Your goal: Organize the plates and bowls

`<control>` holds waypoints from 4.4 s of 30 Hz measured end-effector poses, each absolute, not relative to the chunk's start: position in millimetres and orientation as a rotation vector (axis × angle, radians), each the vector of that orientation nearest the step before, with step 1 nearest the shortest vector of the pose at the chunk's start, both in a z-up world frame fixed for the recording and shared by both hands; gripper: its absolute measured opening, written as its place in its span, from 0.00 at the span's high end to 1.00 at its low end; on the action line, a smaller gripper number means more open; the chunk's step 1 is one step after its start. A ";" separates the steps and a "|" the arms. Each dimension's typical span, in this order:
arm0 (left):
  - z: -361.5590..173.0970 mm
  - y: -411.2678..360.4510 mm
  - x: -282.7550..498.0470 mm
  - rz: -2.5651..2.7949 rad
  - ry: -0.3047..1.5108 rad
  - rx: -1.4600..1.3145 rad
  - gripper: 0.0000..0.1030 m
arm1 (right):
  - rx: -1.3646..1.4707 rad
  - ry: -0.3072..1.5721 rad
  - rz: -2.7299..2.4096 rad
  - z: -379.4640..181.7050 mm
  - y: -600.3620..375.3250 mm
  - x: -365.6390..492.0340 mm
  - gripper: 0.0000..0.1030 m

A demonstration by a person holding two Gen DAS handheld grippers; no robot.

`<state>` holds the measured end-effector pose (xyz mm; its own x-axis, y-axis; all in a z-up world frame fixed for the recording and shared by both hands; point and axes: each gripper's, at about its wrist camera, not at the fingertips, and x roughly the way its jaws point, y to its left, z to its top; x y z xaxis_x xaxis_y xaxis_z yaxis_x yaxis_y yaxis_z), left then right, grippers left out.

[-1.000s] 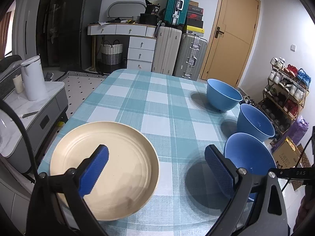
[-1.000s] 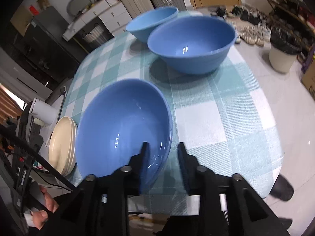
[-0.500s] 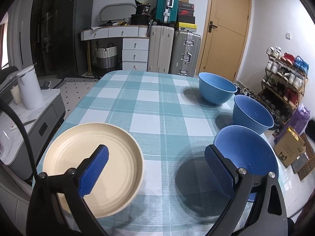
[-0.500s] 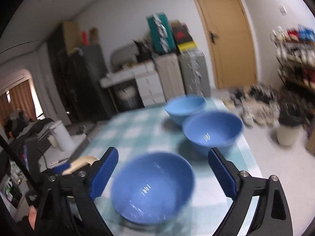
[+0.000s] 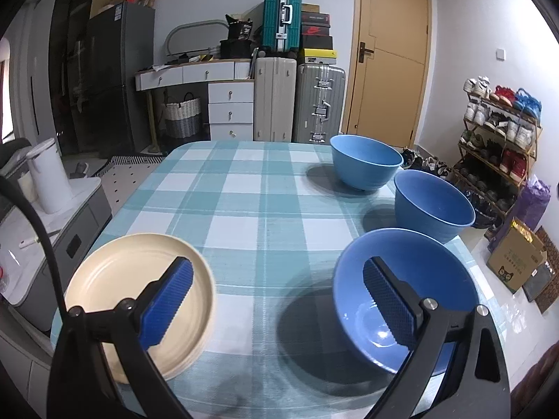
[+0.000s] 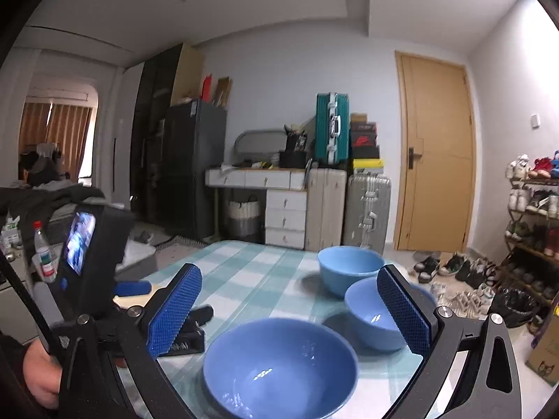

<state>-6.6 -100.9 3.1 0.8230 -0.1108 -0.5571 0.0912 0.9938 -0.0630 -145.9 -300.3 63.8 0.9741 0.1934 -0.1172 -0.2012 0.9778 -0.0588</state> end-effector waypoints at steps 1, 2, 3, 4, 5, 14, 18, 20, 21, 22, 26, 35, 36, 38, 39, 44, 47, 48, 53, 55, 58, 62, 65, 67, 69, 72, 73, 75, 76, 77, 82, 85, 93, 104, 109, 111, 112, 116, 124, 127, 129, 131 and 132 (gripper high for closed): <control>3.2 -105.6 -6.8 -0.108 0.590 -0.021 0.04 | -0.067 0.089 0.197 63.8 -303.7 -151.3 0.01; 3.8 -111.2 -7.2 -0.104 0.581 -0.002 0.04 | -0.068 0.084 0.198 63.8 -305.5 -152.8 0.01; 4.3 -114.9 -7.6 -0.101 0.574 0.013 0.04 | -0.071 0.082 0.196 63.5 -306.9 -153.5 0.01; 4.9 -118.5 -8.0 -0.098 0.566 0.029 0.04 | -0.074 0.085 0.192 62.1 -309.3 -155.5 0.01; 5.5 -122.4 -8.9 -0.094 0.557 0.044 0.04 | -0.077 0.089 0.188 61.3 -310.4 -155.5 0.01; 7.0 -133.7 -15.2 -0.093 0.518 0.096 0.04 | -0.048 0.102 0.166 62.8 -320.3 -157.6 0.01; 7.1 -133.6 -16.8 -0.091 0.515 0.104 0.04 | -0.025 0.114 0.149 62.7 -326.8 -154.6 0.01; 7.3 -133.2 -16.9 -0.093 0.515 0.101 0.04 | -0.017 0.122 0.144 61.9 -329.0 -151.9 0.01; 7.3 -132.7 -16.8 -0.094 0.514 0.100 0.04 | -0.013 0.126 0.144 61.8 -329.8 -150.7 0.01; 7.7 -132.0 -16.9 -0.095 0.513 0.098 0.04 | -0.011 0.130 0.144 61.5 -330.4 -149.7 0.01; 7.8 -130.3 -18.5 -0.100 0.510 0.095 0.04 | -0.008 0.153 0.134 60.4 -331.2 -144.0 0.01; 8.7 -132.2 -22.5 -0.104 0.498 0.116 0.04 | 0.005 0.181 0.129 58.8 -329.9 -136.8 0.01; 8.7 -131.9 -22.9 -0.104 0.498 0.114 0.04 | 0.005 0.183 0.127 58.7 -329.9 -136.4 0.01; 8.9 -131.7 -23.0 -0.105 0.501 0.112 0.04 | 0.005 0.184 0.127 58.6 -329.5 -135.5 0.01; 9.0 -131.4 -23.1 -0.105 0.502 0.110 0.04 | 0.006 0.183 0.128 58.8 -329.5 -135.3 0.01; 10.0 -130.3 -23.0 -0.111 0.509 0.098 0.04 | 0.010 0.186 0.125 58.1 -329.7 -134.4 0.01; 10.0 -129.2 -21.7 -0.117 0.515 0.088 0.04 | 0.026 0.187 0.121 56.8 -332.2 -132.9 0.01; 9.8 -129.0 -20.7 -0.116 0.520 0.088 0.04 | 0.035 0.187 0.118 56.3 -334.4 -132.4 0.01; 13.9 -120.1 -11.9 -0.133 0.546 0.036 0.04 | 0.085 0.179 0.100 56.8 -344.2 -133.2 0.01; 13.7 -116.7 -5.1 -0.145 0.576 0.018 0.04 | 0.096 0.175 0.079 58.3 -349.2 -135.1 0.01; 17.7 -114.1 9.4 -0.129 0.626 0.017 0.04 | 0.102 0.165 0.062 62.0 -357.6 -136.3 0.01; 40.3 -114.1 26.3 -0.136 0.594 0.032 0.04 | 0.099 0.177 0.043 69.7 -378.9 -128.0 0.01; 56.7 -128.3 48.1 -0.170 0.601 0.093 0.04 | 0.073 0.209 0.000 80.6 -401.4 -110.4 0.01; 63.0 -146.4 69.6 -0.189 0.639 0.157 0.04 | 0.037 0.241 -0.054 89.7 -416.6 -92.6 0.01; 64.8 -160.7 88.4 -0.218 0.679 0.190 0.04 | 0.001 0.273 -0.091 95.5 -427.3 -76.5 0.01; 61.5 -186.7 130.0 -0.258 0.822 0.177 0.04 | -0.030 0.333 -0.101 99.8 -445.0 -48.0 0.01; 59.6 -196.5 146.7 -0.275 0.884 0.163 0.04 | -0.036 0.365 -0.091 99.6 -453.0 -33.8 0.01; 54.3 -211.3 166.1 -0.285 0.964 0.144 0.04 | -0.030 0.417 -0.085 95.5 -463.5 -12.4 0.01; 50.1 -219.9 176.0 -0.291 1.004 0.136 0.04 | -0.014 0.459 -0.079 91.6 -470.8 1.6 0.01; 43.3 -229.2 186.6 -0.287 1.049 0.132 0.04 | 0.005 0.507 -0.068 87.5 -476.9 18.0 0.01; 11.6 -268.0 215.5 -0.293 1.223 0.159 0.04 | 0.096 0.690 -0.019 56.8 -502.7 80.1 0.01; -7.8 -283.8 228.4 -0.260 1.300 0.203 0.04 | 0.139 0.776 -0.004 38.7 -512.8 109.1 0.01; -26.3 -305.4 240.3 -0.284 1.393 0.161 0.05 | 0.234 0.909 0.017 -2.7 -527.6 152.1 0.01; -36.5 -321.5 243.2 -0.315 1.383 0.151 0.16 | 0.309 1.021 0.039 -41.2 -535.0 170.0 0.21; -34.9 -319.2 244.9 -0.349 1.380 0.113 0.51 | 0.332 1.034 0.060 -45.2 -537.4 170.8 0.39; -35.2 -316.6 245.4 -0.347 1.378 0.103 0.53 | 0.337 1.037 0.069 -45.7 -537.0 170.4 0.59; -34.3 -314.1 245.3 -0.345 1.365 0.096 0.56 | 0.340 1.042 0.075 -45.9 -537.1 170.3 0.63; -33.5 -307.2 246.4 -0.385 1.364 0.046 0.72 | 0.368 1.073 0.104 -50.5 -536.5 172.0 0.75; -32.0 -306.0 245.2 -0.416 1.352 0.041 0.94 | 0.358 1.062 0.072 -49.5 -536.8 168.0 0.88; -30.4 -303.1 244.2 -0.437 1.346 0.020 0.94 | 0.339 1.063 0.065 -48.0 -534.2 167.3 0.88; -28.8 -304.8 242.3 -0.470 1.338 0.027 0.94 | 0.325 1.066 0.040 -47.6 -534.0 166.2 0.88; -26.6 -303.6 241.8 -0.479 1.332 0.028 0.94 | 0.352 1.070 0.056 -49.2 -536.3 165.7 0.88; -25.4 -302.0 241.5 -0.481 1.331 0.022 0.94 | 0.358 1.067 0.059 -49.2 -537.0 164.9 0.88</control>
